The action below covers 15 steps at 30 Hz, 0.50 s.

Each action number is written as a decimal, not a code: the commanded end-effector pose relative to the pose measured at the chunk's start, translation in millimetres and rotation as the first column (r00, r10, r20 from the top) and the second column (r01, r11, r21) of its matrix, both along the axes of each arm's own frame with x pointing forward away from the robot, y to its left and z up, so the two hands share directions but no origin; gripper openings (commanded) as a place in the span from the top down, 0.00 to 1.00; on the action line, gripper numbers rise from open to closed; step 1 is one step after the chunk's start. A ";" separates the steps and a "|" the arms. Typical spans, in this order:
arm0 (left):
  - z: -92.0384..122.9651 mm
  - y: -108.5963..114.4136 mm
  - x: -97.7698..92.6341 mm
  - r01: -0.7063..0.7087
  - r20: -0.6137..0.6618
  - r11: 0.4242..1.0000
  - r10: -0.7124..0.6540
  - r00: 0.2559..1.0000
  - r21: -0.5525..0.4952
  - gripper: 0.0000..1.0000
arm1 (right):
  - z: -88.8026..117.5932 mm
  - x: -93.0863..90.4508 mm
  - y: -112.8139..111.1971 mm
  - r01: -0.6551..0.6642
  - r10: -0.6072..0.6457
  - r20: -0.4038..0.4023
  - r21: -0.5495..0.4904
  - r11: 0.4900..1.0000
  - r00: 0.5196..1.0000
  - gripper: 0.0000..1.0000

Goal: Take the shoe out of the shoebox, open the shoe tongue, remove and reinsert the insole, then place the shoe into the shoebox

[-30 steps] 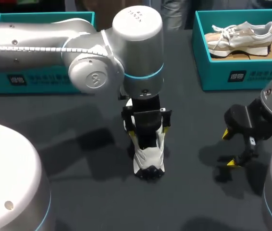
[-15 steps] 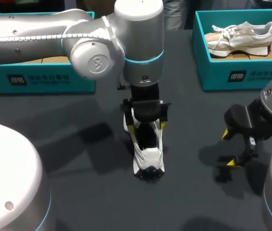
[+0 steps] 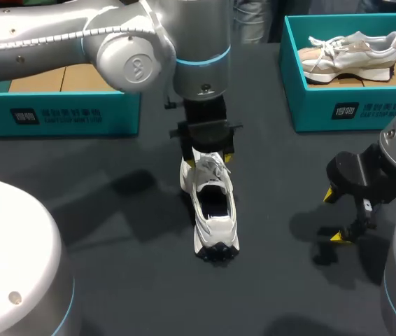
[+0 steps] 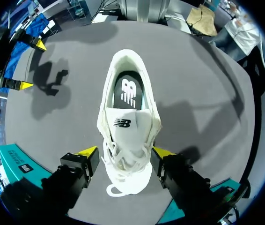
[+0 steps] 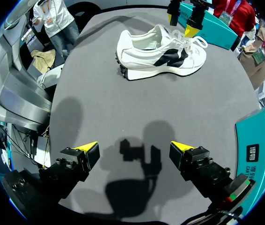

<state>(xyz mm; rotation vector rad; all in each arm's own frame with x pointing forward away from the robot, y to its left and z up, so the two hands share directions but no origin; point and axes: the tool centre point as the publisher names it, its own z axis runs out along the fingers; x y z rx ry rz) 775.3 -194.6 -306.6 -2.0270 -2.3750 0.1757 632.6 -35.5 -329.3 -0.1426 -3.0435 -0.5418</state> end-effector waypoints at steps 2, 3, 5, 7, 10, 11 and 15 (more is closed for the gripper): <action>16.9 9.8 8.9 -0.002 -0.028 1.000 0.002 1.000 -0.019 0.53 | 0.2 -2.0 -0.4 0.001 -0.001 0.003 -0.001 1.000 1.000 0.00; 17.9 9.9 8.8 -0.001 -0.028 1.000 0.000 1.000 -0.020 0.55 | 0.2 -2.0 -0.4 0.001 -0.001 0.003 -0.001 1.000 1.000 0.00; 19.5 9.7 6.3 0.010 -0.035 1.000 -0.011 0.999 -0.027 0.58 | 0.2 -2.0 -0.4 0.001 -0.001 0.003 -0.001 1.000 1.000 0.00; 19.7 9.8 2.5 0.018 -0.041 0.999 -0.019 0.999 -0.031 0.61 | 0.2 -2.0 -0.4 0.001 -0.001 0.003 -0.001 1.000 1.000 0.00; 16.8 10.6 -6.6 0.038 -0.069 0.998 -0.042 0.997 -0.045 0.65 | 0.2 -2.0 -0.4 0.001 -0.001 0.003 -0.001 1.000 1.000 0.00; 15.4 10.6 -9.6 0.051 -0.082 0.998 -0.055 0.995 -0.047 0.65 | 0.2 -2.0 -0.4 0.001 -0.001 0.003 -0.001 1.000 1.000 0.00; 7.9 8.6 -19.4 0.066 -0.086 0.996 -0.070 0.994 -0.052 0.67 | 0.2 -2.0 -0.4 0.001 -0.001 0.003 -0.001 1.000 1.000 0.00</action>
